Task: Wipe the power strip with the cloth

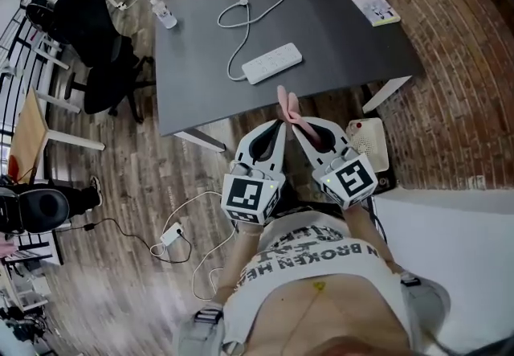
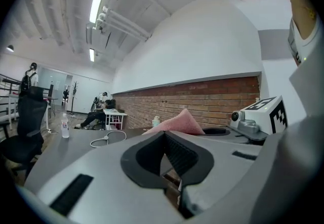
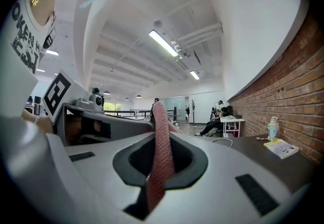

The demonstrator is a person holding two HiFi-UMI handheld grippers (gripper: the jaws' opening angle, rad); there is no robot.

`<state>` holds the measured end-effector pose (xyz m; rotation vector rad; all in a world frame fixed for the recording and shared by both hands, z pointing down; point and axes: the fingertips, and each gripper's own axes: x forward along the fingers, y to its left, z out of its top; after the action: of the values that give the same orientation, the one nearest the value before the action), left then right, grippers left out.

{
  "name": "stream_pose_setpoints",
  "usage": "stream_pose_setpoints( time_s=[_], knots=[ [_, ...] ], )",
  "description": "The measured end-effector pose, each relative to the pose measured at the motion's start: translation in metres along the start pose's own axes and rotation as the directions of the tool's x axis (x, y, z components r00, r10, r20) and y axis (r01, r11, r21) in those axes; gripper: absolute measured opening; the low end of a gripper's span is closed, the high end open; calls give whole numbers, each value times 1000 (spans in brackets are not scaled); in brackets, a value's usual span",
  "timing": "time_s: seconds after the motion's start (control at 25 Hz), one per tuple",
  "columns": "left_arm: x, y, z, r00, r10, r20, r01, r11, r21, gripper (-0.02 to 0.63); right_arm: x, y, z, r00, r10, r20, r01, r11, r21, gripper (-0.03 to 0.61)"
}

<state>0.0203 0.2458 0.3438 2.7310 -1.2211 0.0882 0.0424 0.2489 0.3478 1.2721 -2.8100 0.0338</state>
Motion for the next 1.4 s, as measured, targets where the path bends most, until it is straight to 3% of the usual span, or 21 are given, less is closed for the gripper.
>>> stream_pose_setpoints(
  time_s=[0.6,1.0,1.4],
  knots=[
    [41,95,-2,998,-43,-42,43,999,-11,6,106,-32,-4,1000,-21,-9,22,999,25,17],
    [65,128,0,998,39,-42,-40,999,-28,6,150,-57,-9,997,61,-40,-61,998,21,17],
    [146,164,31,993,119,-6,-119,992,-31,6,199,-128,9,983,182,-18,-182,983,-7,17]
  ],
)
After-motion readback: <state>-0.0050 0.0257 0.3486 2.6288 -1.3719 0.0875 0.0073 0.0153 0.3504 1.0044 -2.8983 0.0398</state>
